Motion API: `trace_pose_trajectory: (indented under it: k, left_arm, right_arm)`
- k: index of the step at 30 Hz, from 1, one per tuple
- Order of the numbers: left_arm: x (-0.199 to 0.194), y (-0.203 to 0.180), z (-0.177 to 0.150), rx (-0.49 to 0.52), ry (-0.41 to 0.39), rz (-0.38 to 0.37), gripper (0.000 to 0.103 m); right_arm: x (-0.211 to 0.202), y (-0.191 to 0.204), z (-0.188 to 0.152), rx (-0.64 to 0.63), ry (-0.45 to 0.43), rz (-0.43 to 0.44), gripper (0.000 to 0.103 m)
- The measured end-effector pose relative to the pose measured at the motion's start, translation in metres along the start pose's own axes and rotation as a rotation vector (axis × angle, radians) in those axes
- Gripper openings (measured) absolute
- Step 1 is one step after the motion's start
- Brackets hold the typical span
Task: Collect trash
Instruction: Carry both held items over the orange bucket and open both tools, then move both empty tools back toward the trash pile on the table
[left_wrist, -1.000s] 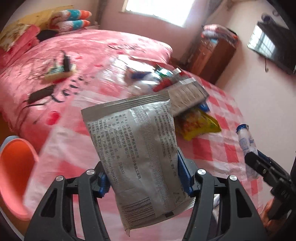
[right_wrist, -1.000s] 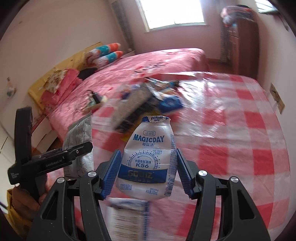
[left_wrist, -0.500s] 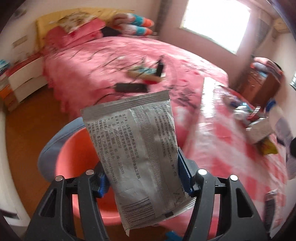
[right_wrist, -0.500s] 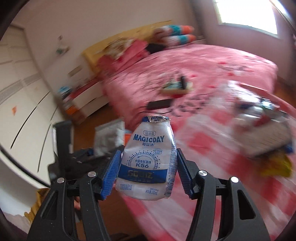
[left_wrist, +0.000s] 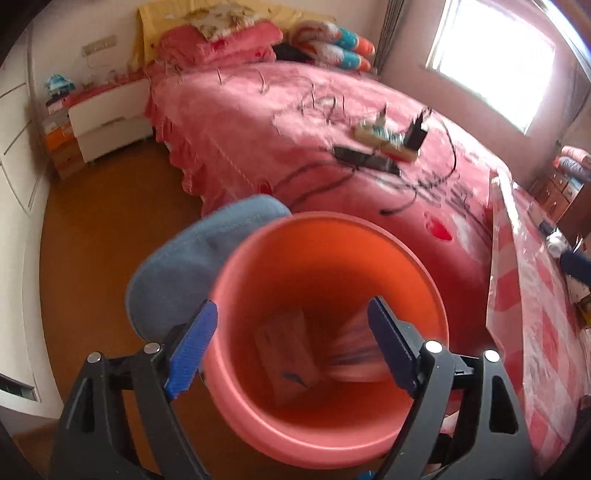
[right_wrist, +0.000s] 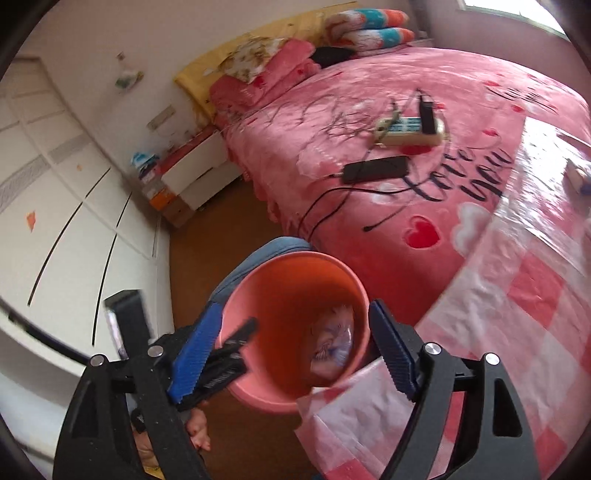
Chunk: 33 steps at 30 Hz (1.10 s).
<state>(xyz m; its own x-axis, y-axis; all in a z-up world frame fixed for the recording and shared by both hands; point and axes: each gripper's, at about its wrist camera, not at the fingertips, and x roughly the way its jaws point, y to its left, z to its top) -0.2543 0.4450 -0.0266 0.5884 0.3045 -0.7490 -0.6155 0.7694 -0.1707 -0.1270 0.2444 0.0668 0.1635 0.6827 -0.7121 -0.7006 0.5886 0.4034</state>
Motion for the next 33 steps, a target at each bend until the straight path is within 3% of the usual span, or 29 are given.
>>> trace_pose_trajectory:
  k: [6, 11, 18, 27, 33]
  left_arm:
    - [-0.036, -0.006, 0.005, 0.008, -0.186, -0.083, 0.087]
    - [-0.063, -0.037, 0.004, 0.067, -0.266, -0.175, 0.087]
    - [-0.08, -0.092, 0.002, 0.161, -0.229, -0.267, 0.087]
    - [-0.09, -0.146, -0.014, 0.26, -0.18, -0.309, 0.087]
    - [-0.091, -0.168, -0.023, 0.275, -0.14, -0.331, 0.087]
  right_arm:
    - [-0.045, -0.02, -0.014, 0.031, -0.07, -0.082, 0.086]
    - [-0.079, -0.039, -0.028, 0.051, -0.132, -0.14, 0.089]
    - [-0.117, -0.057, -0.048, 0.042, -0.216, -0.213, 0.092]
    - [-0.154, -0.075, -0.065, 0.047, -0.292, -0.249, 0.092]
    - [-0.171, -0.092, -0.077, 0.071, -0.33, -0.252, 0.093]
